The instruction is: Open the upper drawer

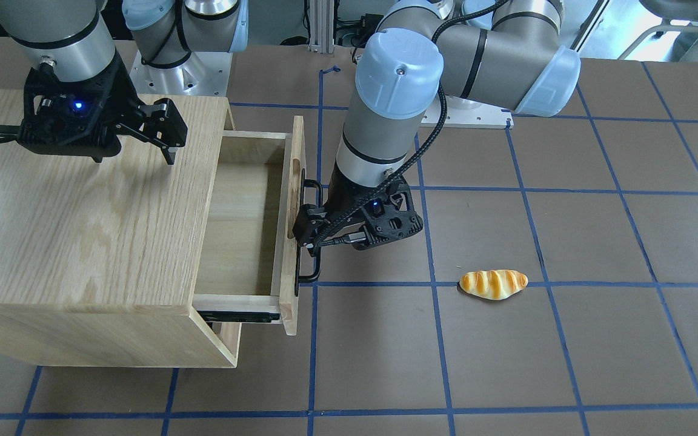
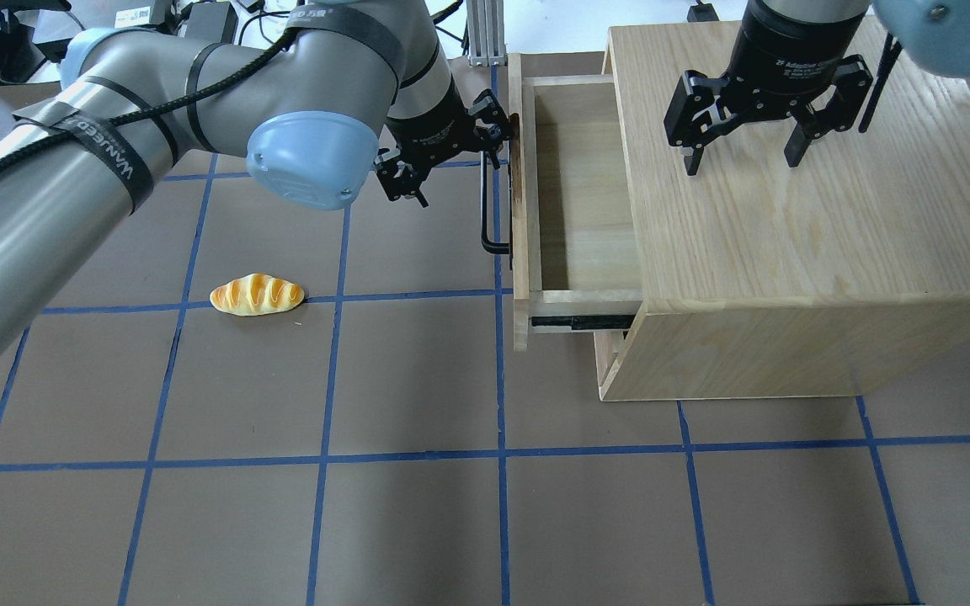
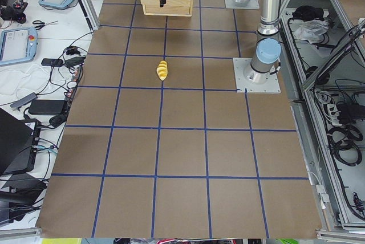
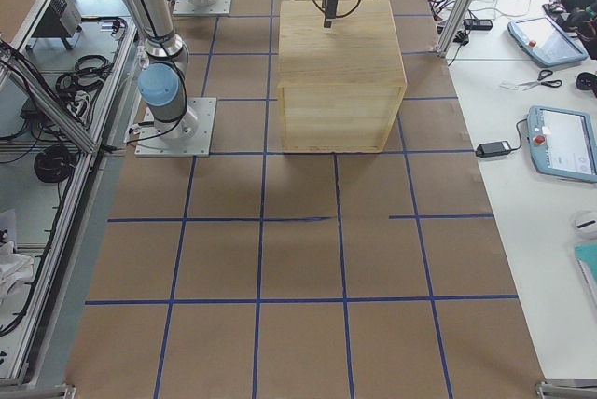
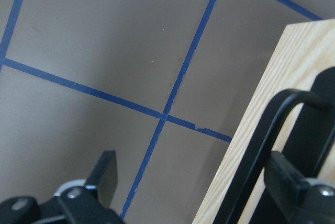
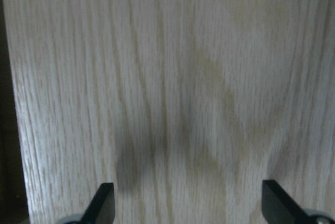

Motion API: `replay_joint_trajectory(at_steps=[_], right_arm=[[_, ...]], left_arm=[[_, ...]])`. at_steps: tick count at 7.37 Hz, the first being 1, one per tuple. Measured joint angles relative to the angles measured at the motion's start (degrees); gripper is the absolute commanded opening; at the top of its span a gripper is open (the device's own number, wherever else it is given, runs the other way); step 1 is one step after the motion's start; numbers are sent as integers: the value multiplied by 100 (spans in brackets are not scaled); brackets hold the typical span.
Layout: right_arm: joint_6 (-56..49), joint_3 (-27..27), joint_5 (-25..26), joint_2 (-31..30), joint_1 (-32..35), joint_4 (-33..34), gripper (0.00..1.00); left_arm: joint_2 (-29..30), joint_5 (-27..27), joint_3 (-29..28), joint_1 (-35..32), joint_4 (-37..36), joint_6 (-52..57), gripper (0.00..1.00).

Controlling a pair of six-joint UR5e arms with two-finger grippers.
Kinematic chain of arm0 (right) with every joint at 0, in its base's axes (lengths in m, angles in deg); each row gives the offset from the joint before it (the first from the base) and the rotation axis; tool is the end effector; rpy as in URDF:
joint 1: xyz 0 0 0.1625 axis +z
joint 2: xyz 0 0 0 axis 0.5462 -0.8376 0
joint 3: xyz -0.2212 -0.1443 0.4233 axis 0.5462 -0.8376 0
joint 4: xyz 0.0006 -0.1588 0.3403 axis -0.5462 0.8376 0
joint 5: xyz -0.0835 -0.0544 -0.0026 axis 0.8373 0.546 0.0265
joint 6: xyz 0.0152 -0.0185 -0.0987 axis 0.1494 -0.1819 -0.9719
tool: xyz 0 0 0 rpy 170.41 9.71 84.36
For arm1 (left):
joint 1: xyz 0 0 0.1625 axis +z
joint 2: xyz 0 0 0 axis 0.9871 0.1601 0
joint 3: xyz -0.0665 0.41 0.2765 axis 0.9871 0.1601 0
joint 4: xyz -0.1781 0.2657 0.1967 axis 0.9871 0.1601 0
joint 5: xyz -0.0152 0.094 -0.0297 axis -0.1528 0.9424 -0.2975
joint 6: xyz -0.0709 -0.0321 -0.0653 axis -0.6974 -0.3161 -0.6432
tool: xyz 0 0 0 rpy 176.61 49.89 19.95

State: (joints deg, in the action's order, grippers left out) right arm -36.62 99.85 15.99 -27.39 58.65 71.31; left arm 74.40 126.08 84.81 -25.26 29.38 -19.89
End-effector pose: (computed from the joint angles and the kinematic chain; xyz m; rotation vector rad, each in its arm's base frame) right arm 0.1439 -0.4809 0.5742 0.0185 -3.0966 -0.0705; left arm -0.3073 -0.5465 0.4716 0.6019 -2.9098 0.1237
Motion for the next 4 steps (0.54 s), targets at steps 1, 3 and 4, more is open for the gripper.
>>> replay_joint_trajectory(at_steps=[1,3,4], right_arm=[[-4,1,0,0,0,0,100],[-7,-1,0,0,0,0,100],[-5,-3,0,0,0,0,100]], left_arm=[[-7,3,-6,9,6,13,100],[-185,6,-113,12,384,21,100],[-336,48,-285,65,781,153,100]])
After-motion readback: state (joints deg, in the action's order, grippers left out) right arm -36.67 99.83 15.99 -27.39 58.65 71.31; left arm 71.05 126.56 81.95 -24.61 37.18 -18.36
